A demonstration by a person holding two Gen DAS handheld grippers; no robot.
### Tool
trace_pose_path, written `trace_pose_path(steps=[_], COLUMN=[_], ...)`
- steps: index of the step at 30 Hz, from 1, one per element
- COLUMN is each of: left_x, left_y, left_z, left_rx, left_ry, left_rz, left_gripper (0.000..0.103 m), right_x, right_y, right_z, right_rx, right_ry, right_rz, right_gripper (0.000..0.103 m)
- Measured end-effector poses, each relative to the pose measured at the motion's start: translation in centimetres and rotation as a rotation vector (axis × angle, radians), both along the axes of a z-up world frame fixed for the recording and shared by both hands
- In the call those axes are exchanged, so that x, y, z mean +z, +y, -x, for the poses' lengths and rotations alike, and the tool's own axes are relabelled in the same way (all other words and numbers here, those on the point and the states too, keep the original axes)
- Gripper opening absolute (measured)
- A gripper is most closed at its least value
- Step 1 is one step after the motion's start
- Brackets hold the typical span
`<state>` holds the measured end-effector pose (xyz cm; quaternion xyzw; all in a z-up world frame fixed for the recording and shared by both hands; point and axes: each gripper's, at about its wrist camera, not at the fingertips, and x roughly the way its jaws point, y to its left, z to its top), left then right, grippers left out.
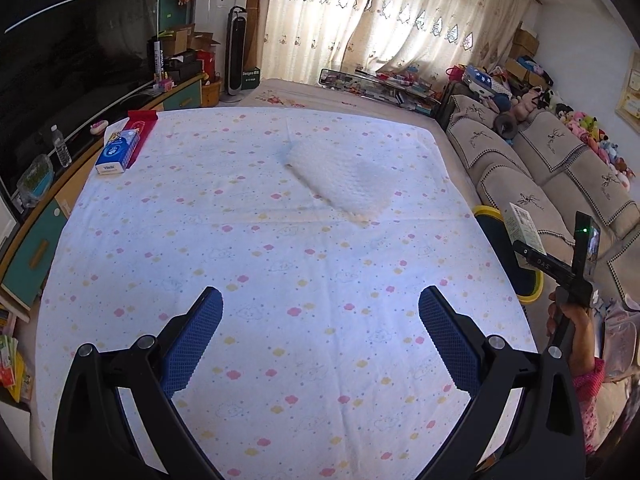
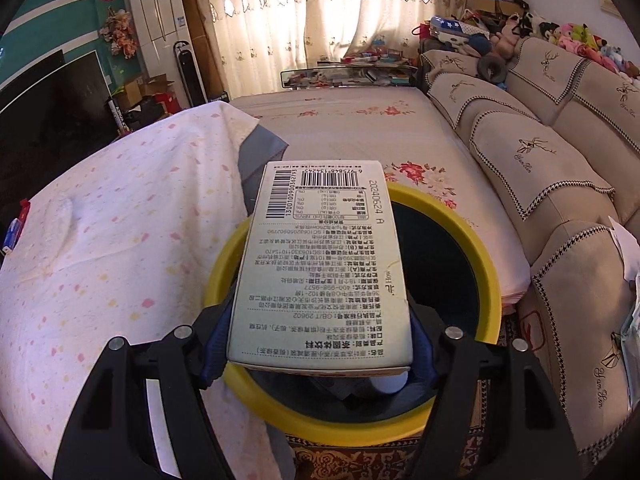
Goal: Collect trash
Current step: 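Carry the white box over the bin and open the right gripper, then move the left gripper toward the white foam mesh sleeve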
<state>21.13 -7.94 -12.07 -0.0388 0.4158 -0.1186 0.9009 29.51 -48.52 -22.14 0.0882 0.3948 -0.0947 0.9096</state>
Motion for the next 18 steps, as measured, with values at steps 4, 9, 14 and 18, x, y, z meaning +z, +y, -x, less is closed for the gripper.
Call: trace_pose_path(steps=[4,9,14,18], left_x=[-0.1,-0.6,-1.2,-1.8], left_y=[-0.9,-2.0,-3.7,-5.7], left_z=[-0.8,-2.0,-4.3,-7.4], left_rx=[-0.015,-0.031,-0.048,-0.066], left_ry=[0.007,0.021,0.039,0.049], left_rz=[-0.012,-0.031,-0.045,-0.062], left_gripper=[0.097,0.097,0.097,0.097], right_x=[-1.4,-1.1,0.2,1.0], right_y=[-0.9,-1.1,-0.1,0.5], right_z=[-1.3,-0.8,0.7,1.1], right_rx=[-0.023,-0.056,-0.048,-0.027], right_ry=[0.034,0.010,-0.036,-0.051], right_rz=[0.001,0.020,0.047,0.036], right_gripper=[0.069,0.076,0.078,0.079])
